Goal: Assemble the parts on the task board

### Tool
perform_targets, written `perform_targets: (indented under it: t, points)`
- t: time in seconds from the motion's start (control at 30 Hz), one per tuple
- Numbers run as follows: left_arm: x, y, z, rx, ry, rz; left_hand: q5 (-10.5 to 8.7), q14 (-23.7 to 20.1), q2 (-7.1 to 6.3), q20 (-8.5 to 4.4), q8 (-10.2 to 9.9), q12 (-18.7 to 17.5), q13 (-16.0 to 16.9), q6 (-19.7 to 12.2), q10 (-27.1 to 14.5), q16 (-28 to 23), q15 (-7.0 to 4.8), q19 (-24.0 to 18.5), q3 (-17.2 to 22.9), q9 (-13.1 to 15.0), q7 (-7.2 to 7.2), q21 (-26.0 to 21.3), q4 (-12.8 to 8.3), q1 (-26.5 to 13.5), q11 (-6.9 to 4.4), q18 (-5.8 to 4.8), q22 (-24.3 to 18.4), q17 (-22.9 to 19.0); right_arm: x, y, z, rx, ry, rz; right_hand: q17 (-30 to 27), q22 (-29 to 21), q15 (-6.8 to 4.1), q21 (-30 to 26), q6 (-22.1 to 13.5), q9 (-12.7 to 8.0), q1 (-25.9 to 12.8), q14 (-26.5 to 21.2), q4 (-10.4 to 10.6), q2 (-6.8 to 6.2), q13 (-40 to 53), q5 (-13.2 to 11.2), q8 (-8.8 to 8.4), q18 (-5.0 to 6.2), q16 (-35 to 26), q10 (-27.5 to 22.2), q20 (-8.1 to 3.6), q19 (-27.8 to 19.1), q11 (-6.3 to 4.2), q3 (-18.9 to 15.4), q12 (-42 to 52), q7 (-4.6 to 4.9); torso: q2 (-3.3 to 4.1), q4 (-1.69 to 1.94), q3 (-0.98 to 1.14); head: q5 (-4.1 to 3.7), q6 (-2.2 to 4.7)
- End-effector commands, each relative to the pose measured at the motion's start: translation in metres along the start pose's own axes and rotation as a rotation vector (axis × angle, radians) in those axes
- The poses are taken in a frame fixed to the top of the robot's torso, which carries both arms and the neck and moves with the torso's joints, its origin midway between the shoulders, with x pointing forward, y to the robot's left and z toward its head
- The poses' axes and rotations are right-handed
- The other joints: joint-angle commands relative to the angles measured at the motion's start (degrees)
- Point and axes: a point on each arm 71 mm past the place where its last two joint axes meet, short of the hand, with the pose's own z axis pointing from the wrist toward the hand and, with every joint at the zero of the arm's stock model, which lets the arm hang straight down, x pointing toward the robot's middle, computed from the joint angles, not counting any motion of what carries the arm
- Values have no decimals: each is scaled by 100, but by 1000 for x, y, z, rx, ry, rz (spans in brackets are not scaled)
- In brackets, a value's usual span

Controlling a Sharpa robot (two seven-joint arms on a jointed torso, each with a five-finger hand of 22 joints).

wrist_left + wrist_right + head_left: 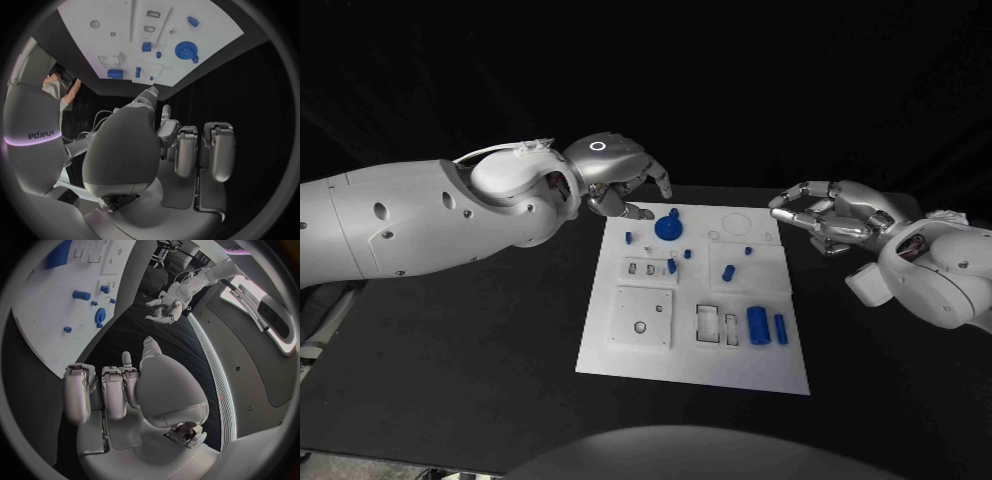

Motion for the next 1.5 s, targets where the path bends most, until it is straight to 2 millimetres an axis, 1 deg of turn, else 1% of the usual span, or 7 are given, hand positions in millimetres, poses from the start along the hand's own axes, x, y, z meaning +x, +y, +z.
perform_targets:
  t: [0.03, 0.13, 0.3, 0.53, 0.7, 1.17, 1.5]
  points:
    - [8, -10, 5, 120, 138, 314, 352, 573, -64, -81, 17, 923, 4577, -54, 1078, 14, -87, 596, 239, -2, -138, 13, -29, 192, -529, -86, 1506, 1506, 5, -4, -1, 38, 45, 15, 1508, 1268, -41, 31, -36, 8, 65, 586, -11, -2, 1463, 25, 18, -117, 31, 729, -3, 72, -134, -35, -20, -1, 12, -30, 6, -12, -56]
    - [9, -12, 9, 143, 157, 369, 491, 573, -115, -100, 46, 923, 4577, -22, 1078, 14, -103, 596, 466, 5, -259, 13, -64, 311, -544, -86, 1506, 1506, 6, -5, -2, 48, 52, 18, 1508, 1267, -41, 30, -46, 11, 77, 586, -15, 4, 1463, 33, 28, -116, 31, 729, -3, 70, -133, -36, -20, -2, 19, -49, 10, -7, -82]
    - [11, -13, 15, 170, 173, 426, 588, 573, -155, -119, 219, 923, 4577, 178, 1078, 14, -123, 596, 674, 86, -185, 13, -70, 263, -560, -86, 1506, 1506, 10, -9, -4, 70, 70, 24, 1508, 1261, -40, 16, -60, 17, 91, 586, -13, 30, 1463, 57, 52, -111, 31, 729, -3, 55, -131, -35, -20, 3, 22, -80, 22, -7, -135]
    - [12, -20, 23, 227, 168, 448, -214, 573, -84, -161, 1190, 923, 4577, 526, 1078, 14, -173, 596, 514, 775, -62, 13, -24, -563, -597, -86, 1506, 1506, 16, -16, -4, 96, 97, 33, 1508, 1255, -27, 7, -50, 32, 18, 586, 13, 114, 1463, 144, 123, -107, 31, 729, 5, 40, -114, -75, -20, 24, 24, -62, 15, -32, -201]
    - [13, -30, 29, 289, 167, 472, -310, 573, -79, -176, 1637, 923, 4577, 497, 1078, 14, -186, 596, 424, 1224, -58, 13, -2, -682, -608, -86, 1506, 1506, 20, -18, -2, 102, 108, 36, 1508, 1254, -24, 7, -38, 35, 3, 586, 14, 127, 1463, 157, 141, -107, 31, 729, 7, 39, -110, -86, -20, 30, 17, -62, 12, -32, -207]
    - [19, -53, 39, 469, 162, 604, -298, 573, -91, -183, 1510, 923, 4577, 225, 1078, 14, -191, 596, 146, 1410, -176, 13, 12, -940, -614, -86, 1506, 1506, 23, -21, -2, 113, 120, 38, 1508, 1249, -17, -4, -9, 42, -38, 586, 16, 149, 1463, 172, 178, -103, 31, 729, 13, 25, -100, -116, -20, 42, 15, -65, 13, -57, -207]
    - [25, -60, 44, 550, 174, 651, -574, 573, -110, -177, 1182, 923, 4577, -91, 1078, 14, -181, 596, -143, 1457, -334, 13, -2, -970, -601, -86, 1506, 1506, 24, -21, -2, 119, 122, 37, 1508, 1243, -6, -15, -3, 36, -124, 586, 23, 187, 1463, 180, 198, -99, 31, 729, 22, 11, -89, -166, -20, 52, 20, -71, 23, -41, -207]
